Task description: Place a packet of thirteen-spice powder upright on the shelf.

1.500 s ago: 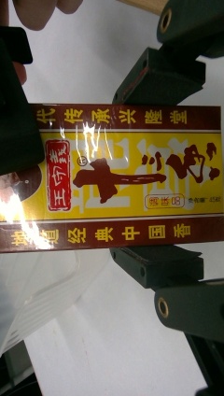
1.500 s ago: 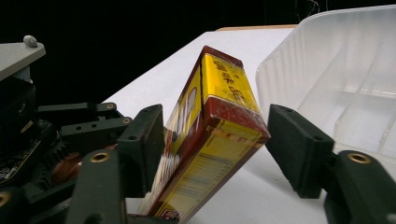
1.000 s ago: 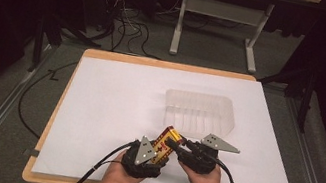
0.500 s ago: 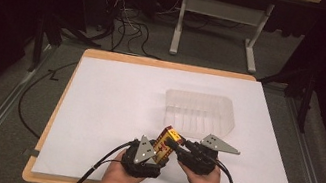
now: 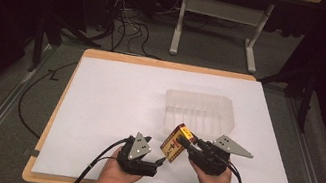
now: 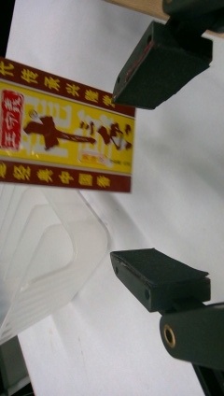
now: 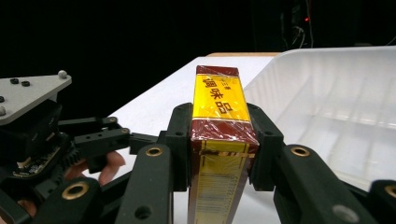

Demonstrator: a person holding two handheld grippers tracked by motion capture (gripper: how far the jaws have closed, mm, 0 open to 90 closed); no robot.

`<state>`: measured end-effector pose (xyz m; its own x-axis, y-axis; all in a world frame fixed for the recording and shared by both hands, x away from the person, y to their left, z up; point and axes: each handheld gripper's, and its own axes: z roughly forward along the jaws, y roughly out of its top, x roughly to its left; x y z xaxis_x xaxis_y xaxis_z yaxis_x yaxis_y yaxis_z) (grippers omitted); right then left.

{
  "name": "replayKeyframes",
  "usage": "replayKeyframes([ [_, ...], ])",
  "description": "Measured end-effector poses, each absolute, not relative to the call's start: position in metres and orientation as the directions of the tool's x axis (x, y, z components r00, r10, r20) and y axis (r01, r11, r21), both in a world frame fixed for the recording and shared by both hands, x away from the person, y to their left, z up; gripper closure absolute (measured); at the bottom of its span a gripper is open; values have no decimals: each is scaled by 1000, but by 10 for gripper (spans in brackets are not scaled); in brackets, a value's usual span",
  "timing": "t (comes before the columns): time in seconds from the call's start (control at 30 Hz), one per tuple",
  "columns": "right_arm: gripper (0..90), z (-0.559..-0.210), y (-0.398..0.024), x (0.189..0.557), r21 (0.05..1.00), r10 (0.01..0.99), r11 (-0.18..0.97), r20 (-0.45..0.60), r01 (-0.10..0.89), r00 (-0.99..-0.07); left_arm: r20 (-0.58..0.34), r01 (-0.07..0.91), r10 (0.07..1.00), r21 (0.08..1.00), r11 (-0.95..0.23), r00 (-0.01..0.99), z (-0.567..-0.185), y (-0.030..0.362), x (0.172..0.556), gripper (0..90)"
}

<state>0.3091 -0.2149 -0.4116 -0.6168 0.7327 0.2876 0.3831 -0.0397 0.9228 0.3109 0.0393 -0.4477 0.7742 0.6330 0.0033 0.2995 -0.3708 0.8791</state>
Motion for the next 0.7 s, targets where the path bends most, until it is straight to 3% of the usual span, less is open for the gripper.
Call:
replayKeyframes([
  [0.33,680,-408,-231,308,933,764,-49,265,356,-589,36,287,660,881,-375,751,-446,54,319,217],
  [0.7,680,-403,-251,303,944,797,-52,236,326,-556,8,328,676,870,-367,737,-441,70,324,210],
])
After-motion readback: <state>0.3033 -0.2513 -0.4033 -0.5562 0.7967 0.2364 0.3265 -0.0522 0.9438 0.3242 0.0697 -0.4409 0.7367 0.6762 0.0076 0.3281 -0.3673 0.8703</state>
